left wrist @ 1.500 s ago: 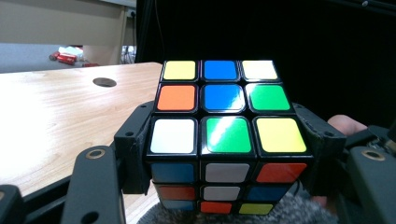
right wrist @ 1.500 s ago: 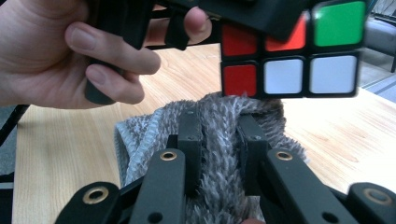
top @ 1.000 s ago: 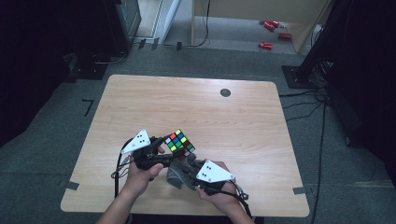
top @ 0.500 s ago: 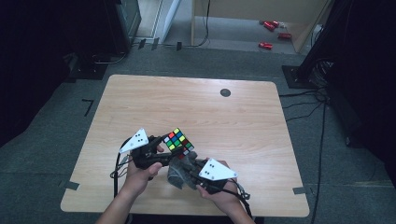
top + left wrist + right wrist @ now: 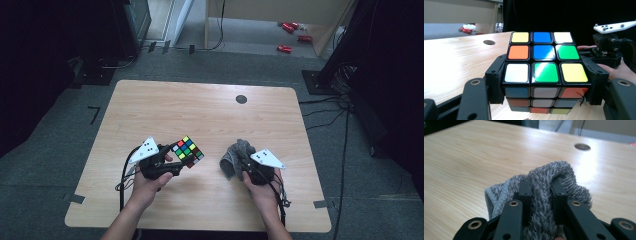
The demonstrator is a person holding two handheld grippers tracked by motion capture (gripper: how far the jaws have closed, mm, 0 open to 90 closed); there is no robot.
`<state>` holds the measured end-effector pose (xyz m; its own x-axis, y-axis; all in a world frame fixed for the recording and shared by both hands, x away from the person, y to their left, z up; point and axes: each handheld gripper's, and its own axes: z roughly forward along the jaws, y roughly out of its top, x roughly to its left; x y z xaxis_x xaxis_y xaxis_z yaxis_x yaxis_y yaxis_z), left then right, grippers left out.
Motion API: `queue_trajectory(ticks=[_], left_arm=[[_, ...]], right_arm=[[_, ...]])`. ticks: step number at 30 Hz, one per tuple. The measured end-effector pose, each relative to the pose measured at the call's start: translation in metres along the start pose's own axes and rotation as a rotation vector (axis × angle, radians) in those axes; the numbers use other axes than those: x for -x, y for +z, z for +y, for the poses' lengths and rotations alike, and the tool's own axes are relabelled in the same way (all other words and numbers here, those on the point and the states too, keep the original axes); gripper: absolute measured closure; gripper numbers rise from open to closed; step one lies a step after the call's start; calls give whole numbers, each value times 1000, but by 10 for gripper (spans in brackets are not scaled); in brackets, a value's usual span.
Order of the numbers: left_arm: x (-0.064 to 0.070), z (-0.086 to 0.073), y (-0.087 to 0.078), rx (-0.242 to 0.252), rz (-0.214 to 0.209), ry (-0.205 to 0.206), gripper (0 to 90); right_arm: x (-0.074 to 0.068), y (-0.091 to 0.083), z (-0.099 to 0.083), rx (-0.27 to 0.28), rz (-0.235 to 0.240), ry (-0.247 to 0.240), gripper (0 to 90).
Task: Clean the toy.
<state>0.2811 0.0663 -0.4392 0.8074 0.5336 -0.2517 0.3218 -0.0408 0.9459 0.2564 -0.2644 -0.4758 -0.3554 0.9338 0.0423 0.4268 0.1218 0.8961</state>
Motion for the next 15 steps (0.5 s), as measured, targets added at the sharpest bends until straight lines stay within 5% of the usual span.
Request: queue_trajectory(ticks=[8, 15], left_arm=[[-7, -1, -2, -7, 34, -21, 352], [-10, -1, -2, -17, 52, -23, 352]], right_arm=[[7, 10, -11, -60, -22, -20, 729], [12, 3, -5, 11, 4, 2, 419]])
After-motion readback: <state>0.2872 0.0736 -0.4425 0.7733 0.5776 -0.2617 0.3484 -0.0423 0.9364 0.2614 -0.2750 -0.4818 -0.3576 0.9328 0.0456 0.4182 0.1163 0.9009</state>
